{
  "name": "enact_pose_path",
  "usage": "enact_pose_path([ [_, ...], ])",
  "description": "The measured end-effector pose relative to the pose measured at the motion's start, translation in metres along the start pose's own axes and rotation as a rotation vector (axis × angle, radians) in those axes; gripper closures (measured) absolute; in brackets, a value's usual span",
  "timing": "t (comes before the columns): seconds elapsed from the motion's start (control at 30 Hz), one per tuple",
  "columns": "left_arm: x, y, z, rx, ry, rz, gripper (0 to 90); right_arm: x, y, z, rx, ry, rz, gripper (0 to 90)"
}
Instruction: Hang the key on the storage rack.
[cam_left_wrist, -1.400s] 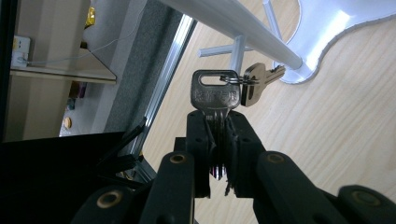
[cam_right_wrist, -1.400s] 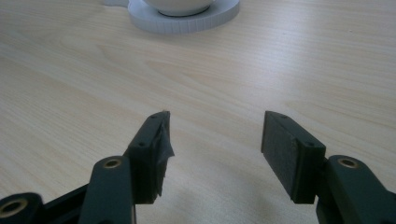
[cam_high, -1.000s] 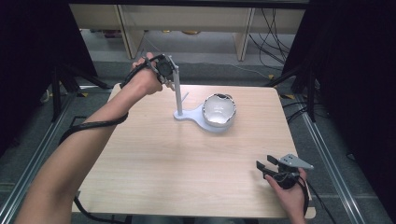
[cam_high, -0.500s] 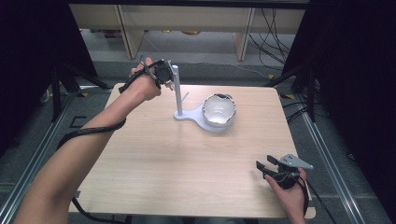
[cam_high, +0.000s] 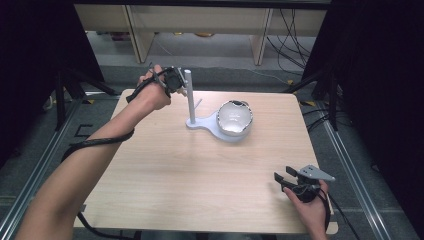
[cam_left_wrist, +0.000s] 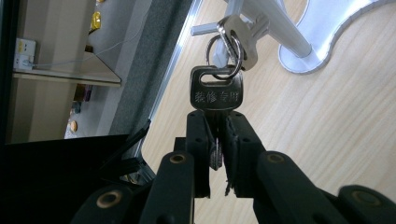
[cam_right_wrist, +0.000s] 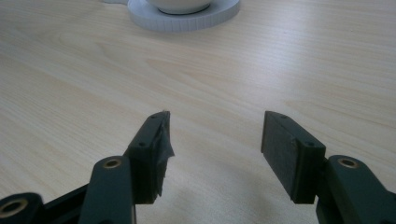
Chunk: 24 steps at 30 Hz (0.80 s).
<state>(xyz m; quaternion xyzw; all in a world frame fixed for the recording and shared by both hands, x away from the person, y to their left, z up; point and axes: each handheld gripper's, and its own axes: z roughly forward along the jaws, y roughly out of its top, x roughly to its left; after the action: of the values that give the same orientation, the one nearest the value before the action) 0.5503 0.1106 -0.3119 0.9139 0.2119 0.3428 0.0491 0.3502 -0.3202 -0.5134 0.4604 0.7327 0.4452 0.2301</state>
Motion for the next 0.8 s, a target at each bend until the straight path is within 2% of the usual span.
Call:
enact_pose_path([
  [0.13, -0.001, 0.001, 0.002, 0.005, -0.008, 0.005, 80.4, 0.000, 0.000, -0.001, 0.004, 0.001, 0.000, 43.2],
  [0.3, -0.002, -0.001, 0.006, -0.003, -0.028, -0.022, 79.9, 0.000, 0.000, -0.001, 0.004, 0.002, 0.000, 43.2],
  [0.33, -0.003, -0.003, 0.008, -0.017, -0.049, -0.047, 79.4, 0.000, 0.000, -0.001, 0.004, 0.002, 0.000, 43.1],
  [0.43, -0.003, -0.005, 0.009, -0.013, -0.049, -0.045, 76.7, 0.000, 0.000, -0.001, 0.004, 0.003, -0.001, 43.2],
  [0.5, -0.004, -0.011, 0.009, -0.031, -0.077, -0.066, 73.1, 0.000, 0.000, 0.000, 0.000, 0.002, -0.001, 43.2],
  [0.6, -0.005, -0.016, 0.008, -0.051, -0.094, -0.078, 68.7, 0.002, 0.000, 0.000, 0.008, 0.000, 0.020, 43.2],
  [0.63, -0.006, -0.018, 0.007, -0.068, -0.102, -0.086, 67.0, 0.000, 0.000, 0.000, 0.003, -0.003, -0.010, 43.3],
  [0.67, -0.009, -0.023, 0.005, -0.102, -0.121, -0.119, 63.1, -0.001, 0.000, 0.000, -0.003, -0.003, -0.020, 43.2],
  [0.8, -0.016, -0.036, 0.000, -0.169, -0.177, -0.166, 56.3, -0.001, 0.000, 0.000, -0.003, -0.004, -0.016, 43.2],
])
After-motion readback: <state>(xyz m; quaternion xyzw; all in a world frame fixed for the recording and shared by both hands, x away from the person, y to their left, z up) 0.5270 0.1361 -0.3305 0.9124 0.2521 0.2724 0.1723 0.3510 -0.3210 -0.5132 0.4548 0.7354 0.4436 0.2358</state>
